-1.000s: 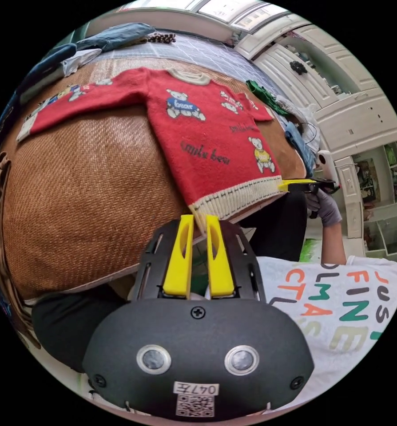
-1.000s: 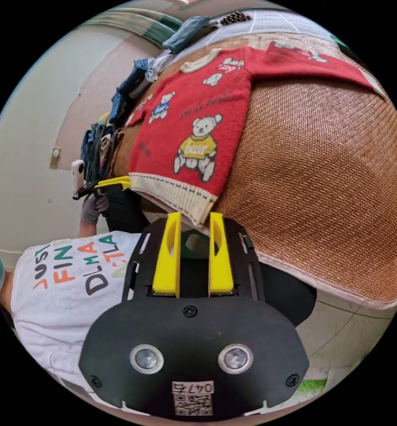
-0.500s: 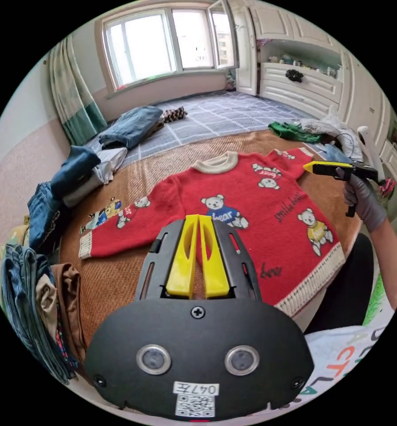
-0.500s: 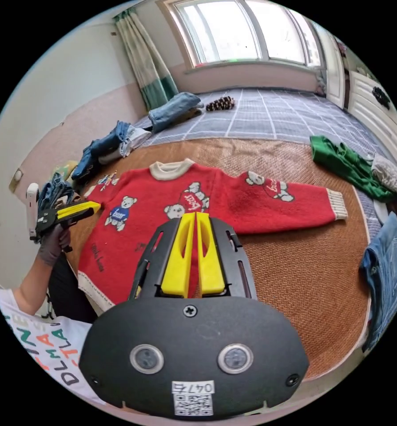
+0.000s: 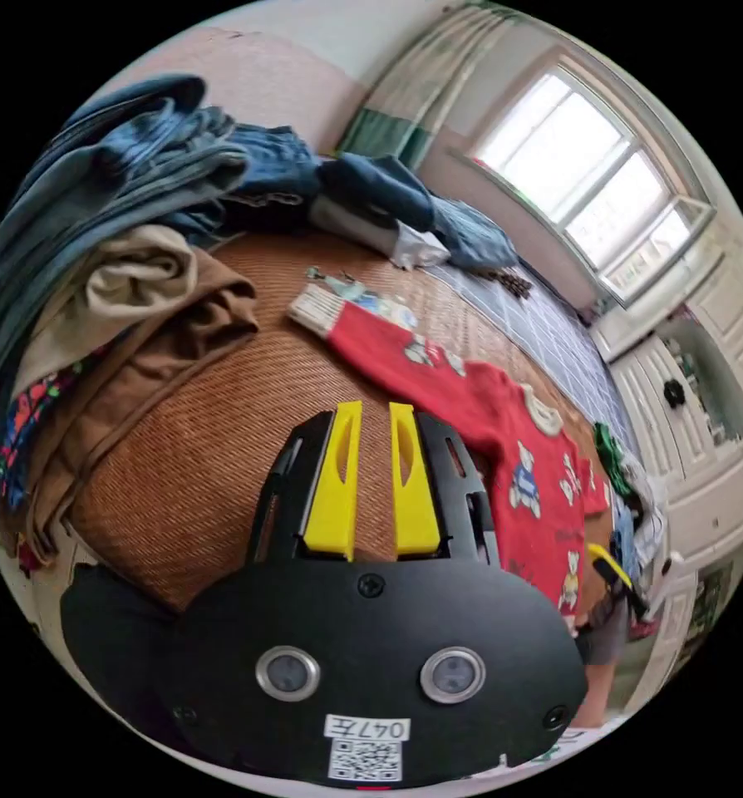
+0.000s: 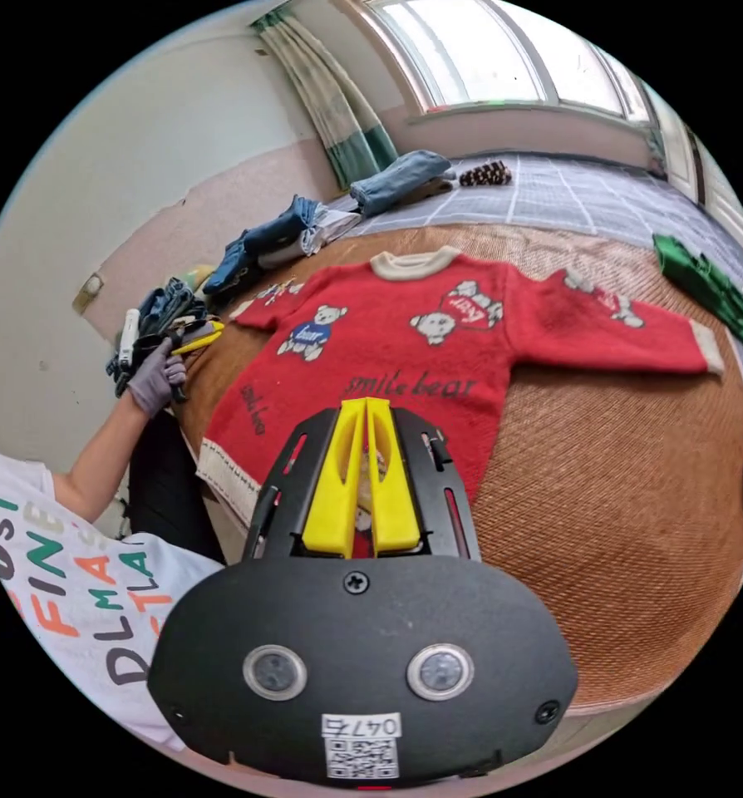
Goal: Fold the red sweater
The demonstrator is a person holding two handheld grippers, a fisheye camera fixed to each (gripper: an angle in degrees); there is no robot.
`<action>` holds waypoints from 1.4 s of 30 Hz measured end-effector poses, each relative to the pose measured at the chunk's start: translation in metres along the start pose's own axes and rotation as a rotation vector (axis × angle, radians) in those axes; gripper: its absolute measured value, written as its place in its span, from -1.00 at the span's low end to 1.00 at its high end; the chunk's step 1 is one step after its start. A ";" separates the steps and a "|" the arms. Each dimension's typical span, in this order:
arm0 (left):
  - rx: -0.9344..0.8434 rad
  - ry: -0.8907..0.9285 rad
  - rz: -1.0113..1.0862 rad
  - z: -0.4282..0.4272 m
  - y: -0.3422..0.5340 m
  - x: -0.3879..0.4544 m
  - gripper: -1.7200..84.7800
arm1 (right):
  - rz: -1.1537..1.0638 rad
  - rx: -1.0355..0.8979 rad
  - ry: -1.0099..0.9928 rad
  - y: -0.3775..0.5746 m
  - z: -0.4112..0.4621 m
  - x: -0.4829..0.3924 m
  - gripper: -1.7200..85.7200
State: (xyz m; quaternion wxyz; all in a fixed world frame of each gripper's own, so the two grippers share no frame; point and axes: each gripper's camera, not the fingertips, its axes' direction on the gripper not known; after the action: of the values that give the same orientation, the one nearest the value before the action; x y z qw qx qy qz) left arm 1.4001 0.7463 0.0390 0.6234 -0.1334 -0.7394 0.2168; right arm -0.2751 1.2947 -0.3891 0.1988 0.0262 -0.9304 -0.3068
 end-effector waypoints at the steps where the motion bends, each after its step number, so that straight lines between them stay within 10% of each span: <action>1: 0.003 -0.012 -0.009 0.000 -0.005 -0.004 -0.79 | 0.030 -0.005 -0.048 0.006 0.004 0.005 -0.99; 16: 0.127 0.169 -0.237 0.002 -0.055 -0.015 -0.94 | 0.160 0.024 -0.092 0.068 -0.020 0.060 -0.99; 23: 0.455 0.118 0.441 -0.140 -0.007 0.262 -0.97 | 0.190 0.070 -0.170 0.092 -0.025 0.086 -0.99; 30: 0.212 0.122 0.857 -0.011 0.063 0.529 -0.97 | 0.196 0.121 -0.175 0.110 -0.046 0.093 -0.99; 42: 0.066 -0.030 1.087 0.133 0.118 0.644 -0.90 | 0.392 0.271 0.098 0.120 -0.105 0.153 -0.87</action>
State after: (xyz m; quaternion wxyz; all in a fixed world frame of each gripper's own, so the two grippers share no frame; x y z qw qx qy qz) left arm 1.1410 1.1292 0.5210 0.4148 -0.4737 -0.5653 0.5330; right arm -0.3670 1.3067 -0.1885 0.2941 -0.1137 -0.9396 -0.1330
